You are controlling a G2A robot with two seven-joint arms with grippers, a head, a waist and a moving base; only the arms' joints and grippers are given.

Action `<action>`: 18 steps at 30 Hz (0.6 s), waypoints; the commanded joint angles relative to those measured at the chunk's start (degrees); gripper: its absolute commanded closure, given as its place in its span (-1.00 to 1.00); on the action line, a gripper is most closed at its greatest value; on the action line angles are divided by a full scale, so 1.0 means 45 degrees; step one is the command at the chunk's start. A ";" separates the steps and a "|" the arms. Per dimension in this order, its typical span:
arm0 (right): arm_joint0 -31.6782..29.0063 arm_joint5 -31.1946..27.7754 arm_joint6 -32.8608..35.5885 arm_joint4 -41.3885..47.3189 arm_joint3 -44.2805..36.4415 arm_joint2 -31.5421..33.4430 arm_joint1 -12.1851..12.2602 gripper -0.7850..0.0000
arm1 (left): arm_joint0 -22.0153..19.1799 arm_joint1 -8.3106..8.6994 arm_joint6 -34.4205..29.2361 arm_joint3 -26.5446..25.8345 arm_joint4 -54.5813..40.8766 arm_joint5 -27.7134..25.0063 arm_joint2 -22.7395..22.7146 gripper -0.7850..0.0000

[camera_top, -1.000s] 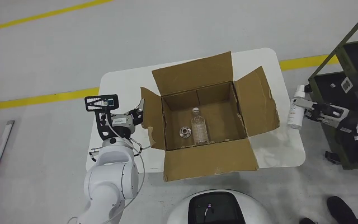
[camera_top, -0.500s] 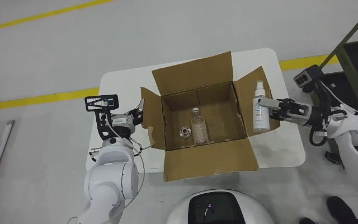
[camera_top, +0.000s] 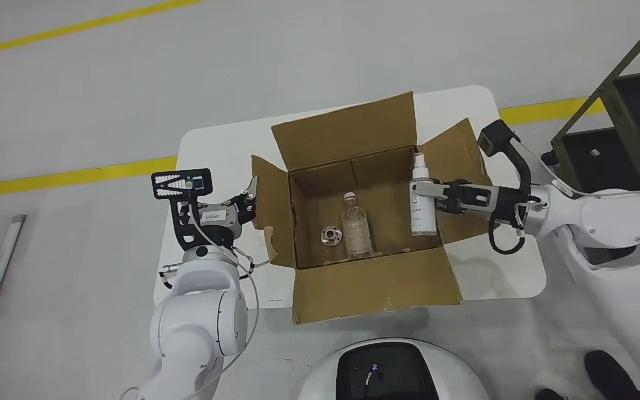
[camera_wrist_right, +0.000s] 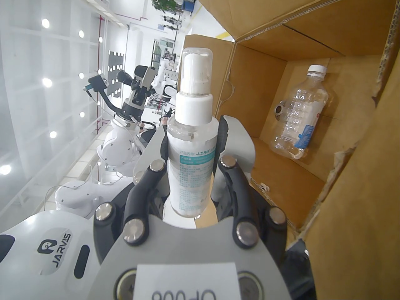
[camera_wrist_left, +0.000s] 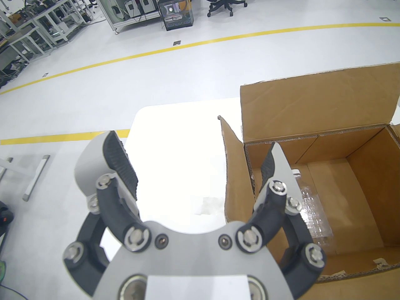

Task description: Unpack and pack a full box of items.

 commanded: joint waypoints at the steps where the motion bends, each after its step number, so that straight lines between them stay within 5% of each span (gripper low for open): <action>1: 0.0000 0.0000 -0.0001 0.0000 0.0000 0.0000 0.0000 1.00 | 0.0000 0.0000 0.0000 0.0000 0.0000 0.0000 0.0000 -1.00; 9: 0.0631 0.0479 -0.0901 -0.2186 -0.0732 -0.0576 0.0026 1.00 | 0.0000 0.0000 0.0000 0.0000 0.0000 0.0000 0.0000 -1.00; 18: 0.3171 0.2999 -0.0089 -0.7914 0.0072 -0.4591 -0.0288 1.00 | 0.0000 0.0000 0.0000 0.0000 0.0000 0.0000 0.0000 -1.00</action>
